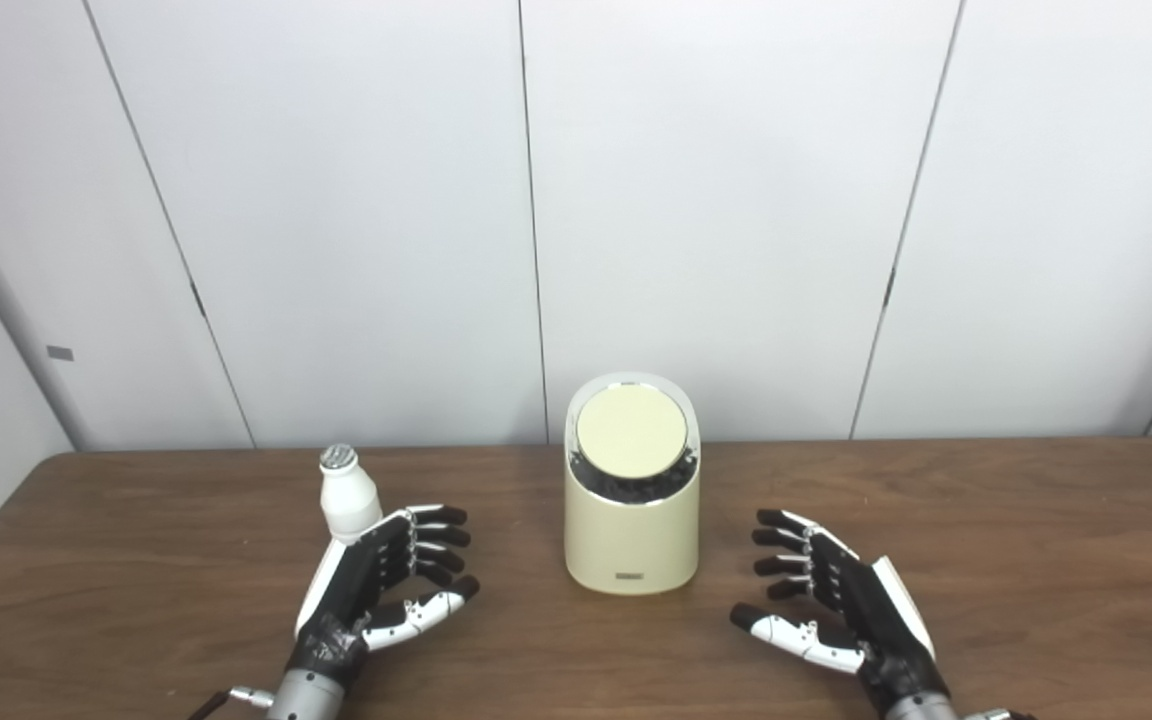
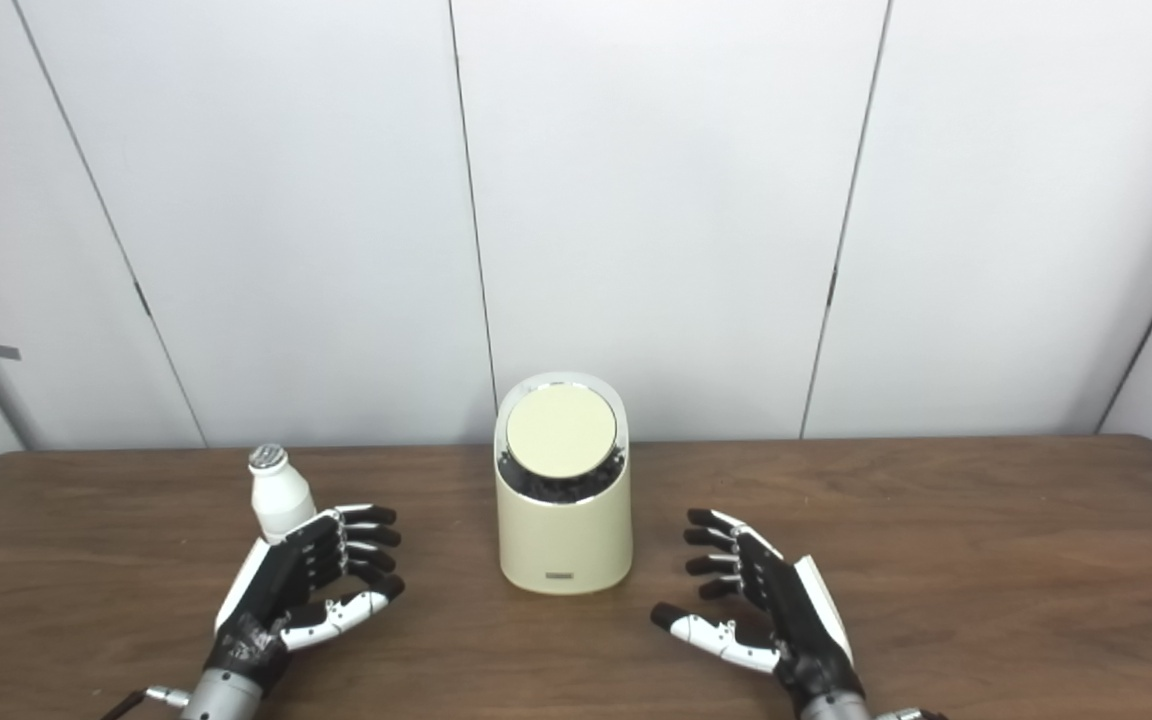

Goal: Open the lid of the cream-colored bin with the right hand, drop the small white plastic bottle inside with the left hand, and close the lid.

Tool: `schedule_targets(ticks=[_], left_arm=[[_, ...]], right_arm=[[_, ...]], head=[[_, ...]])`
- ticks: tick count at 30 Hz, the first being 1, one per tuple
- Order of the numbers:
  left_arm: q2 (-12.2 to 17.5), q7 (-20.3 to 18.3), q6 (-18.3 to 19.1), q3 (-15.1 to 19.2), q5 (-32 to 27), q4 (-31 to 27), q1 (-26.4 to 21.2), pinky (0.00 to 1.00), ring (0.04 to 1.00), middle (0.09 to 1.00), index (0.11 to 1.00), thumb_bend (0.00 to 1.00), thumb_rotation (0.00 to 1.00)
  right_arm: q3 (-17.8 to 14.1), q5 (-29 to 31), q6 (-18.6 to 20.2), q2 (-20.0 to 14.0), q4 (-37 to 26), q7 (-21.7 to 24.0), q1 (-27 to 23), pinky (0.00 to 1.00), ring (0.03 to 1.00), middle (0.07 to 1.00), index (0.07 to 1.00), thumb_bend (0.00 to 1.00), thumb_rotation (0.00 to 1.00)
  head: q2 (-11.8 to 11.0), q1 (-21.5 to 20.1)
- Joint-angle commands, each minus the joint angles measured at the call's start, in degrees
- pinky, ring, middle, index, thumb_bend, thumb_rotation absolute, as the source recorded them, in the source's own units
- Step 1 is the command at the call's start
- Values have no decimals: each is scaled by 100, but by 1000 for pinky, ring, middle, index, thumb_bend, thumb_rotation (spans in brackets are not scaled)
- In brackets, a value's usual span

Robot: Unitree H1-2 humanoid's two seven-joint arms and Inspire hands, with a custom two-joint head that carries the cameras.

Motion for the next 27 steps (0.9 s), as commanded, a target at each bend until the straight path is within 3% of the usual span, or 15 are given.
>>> schedule_targets(ticks=[1,21,27], left_arm=[[-69,12,-123,-42,-41,178,282,529,577,654,699,577,0],[-86,83,-124,-46,53,101,313,539,579,650,692,576,0],[-90,61,-121,-29,-8,89,317,540,579,652,691,572,0]], right_arm=[[22,-29,-99,-25,-166,8,-109,585,690,782,814,577,286],[70,-9,14,-28,-338,94,-99,588,706,784,817,576,308],[58,-228,32,13,-395,-76,-478,602,731,797,814,631,354]], head=[[7,9],[-10,36],[-27,-26]])
